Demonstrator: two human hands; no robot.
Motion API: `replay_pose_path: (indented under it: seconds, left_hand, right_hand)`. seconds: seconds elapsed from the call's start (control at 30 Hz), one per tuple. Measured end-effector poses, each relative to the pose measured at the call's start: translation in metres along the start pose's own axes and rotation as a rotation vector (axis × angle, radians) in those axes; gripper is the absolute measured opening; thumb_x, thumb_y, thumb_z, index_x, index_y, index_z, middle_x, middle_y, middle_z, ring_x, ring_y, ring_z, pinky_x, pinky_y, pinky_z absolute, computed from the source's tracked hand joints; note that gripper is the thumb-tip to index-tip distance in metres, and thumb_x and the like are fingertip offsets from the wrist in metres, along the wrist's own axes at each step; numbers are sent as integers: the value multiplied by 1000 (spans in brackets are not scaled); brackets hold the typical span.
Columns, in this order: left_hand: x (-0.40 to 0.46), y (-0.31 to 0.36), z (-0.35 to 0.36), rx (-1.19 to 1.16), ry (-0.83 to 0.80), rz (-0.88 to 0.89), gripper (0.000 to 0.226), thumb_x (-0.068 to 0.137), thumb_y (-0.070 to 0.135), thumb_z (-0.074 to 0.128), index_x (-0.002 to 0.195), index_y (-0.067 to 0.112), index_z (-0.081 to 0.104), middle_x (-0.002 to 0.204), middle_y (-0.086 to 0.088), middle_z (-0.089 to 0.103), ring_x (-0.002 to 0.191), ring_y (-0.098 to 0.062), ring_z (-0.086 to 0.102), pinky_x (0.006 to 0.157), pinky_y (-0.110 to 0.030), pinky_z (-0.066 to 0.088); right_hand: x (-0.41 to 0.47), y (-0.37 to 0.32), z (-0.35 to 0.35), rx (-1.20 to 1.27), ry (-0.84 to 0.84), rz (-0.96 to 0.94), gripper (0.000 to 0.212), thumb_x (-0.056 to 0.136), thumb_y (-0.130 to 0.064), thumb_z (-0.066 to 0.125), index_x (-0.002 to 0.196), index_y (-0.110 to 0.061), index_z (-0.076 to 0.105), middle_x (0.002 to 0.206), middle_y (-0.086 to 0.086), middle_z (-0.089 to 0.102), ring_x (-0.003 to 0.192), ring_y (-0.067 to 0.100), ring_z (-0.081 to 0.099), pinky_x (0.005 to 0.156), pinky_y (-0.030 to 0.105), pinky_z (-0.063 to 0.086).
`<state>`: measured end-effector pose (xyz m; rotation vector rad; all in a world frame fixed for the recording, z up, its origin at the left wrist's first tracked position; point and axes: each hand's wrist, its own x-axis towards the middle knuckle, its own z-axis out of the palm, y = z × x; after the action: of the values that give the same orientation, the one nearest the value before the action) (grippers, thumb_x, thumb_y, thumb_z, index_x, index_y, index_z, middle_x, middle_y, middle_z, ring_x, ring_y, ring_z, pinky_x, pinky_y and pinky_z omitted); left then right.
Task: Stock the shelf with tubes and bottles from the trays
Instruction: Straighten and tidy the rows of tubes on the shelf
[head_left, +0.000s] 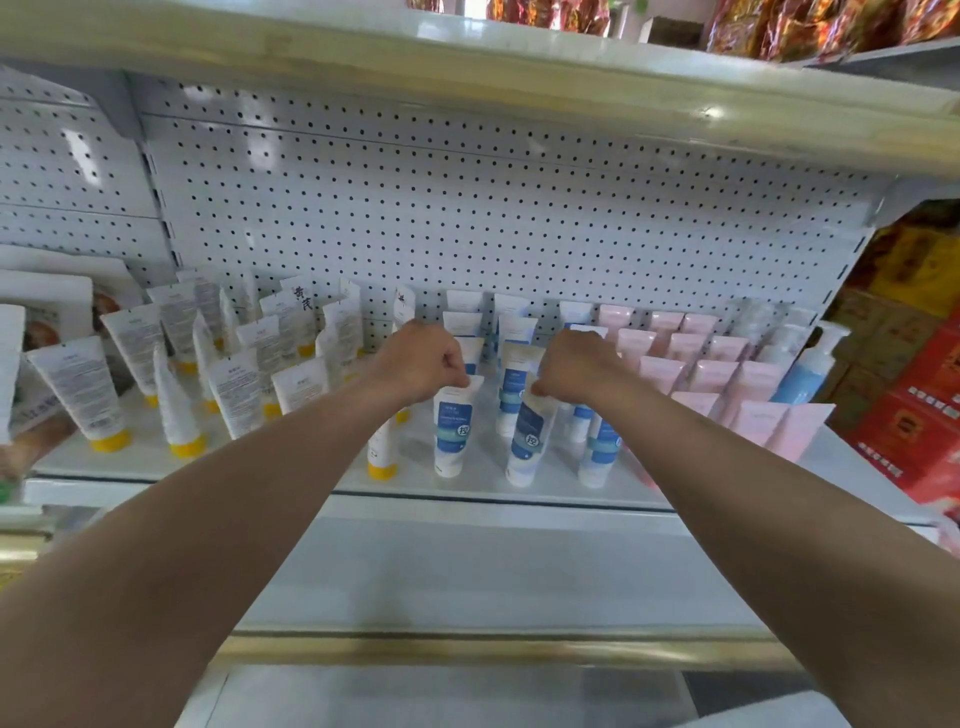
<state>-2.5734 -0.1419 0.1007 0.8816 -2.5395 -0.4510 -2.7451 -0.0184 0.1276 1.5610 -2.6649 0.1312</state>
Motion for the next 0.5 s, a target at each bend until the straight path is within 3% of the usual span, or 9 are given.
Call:
replay_pose_path:
  seconds: [0.13,0.27,0.4,0.5]
  left_hand:
    - [2,2,1,-13,0,-2,10,82,27,80,80,18,77,69,20,56,70,3,49,64,-20,36]
    - [7,2,2,-35,-41,-7,9,80,25,81,80,17,78,69,20,61,70,2,56,66,-21,41]
    - [9,-1,1,-31,-56,-4,10,80,27,81,79,18,77,72,19,60,71,1,56,63,-20,39]
    - [11,-1,2,-21,-65,-23,12,81,29,81,80,18,76,74,19,60,75,-2,57,71,-24,43]
  right_hand:
    - [6,0,3,18,5,-24,23,83,-32,75,98,-15,71,96,2,66,103,25,56,69,28,43]
    - [9,0,4,94,6,-27,11,81,-27,76,78,-17,72,84,2,66,95,24,57,67,28,42]
    - [9,-1,2,71,11,-26,14,80,-29,78,87,-18,76,91,1,68,101,24,57,76,31,51]
    - [8,0,1,66,22,-34,16,82,-29,78,94,-19,78,97,2,70,105,24,58,86,36,55]
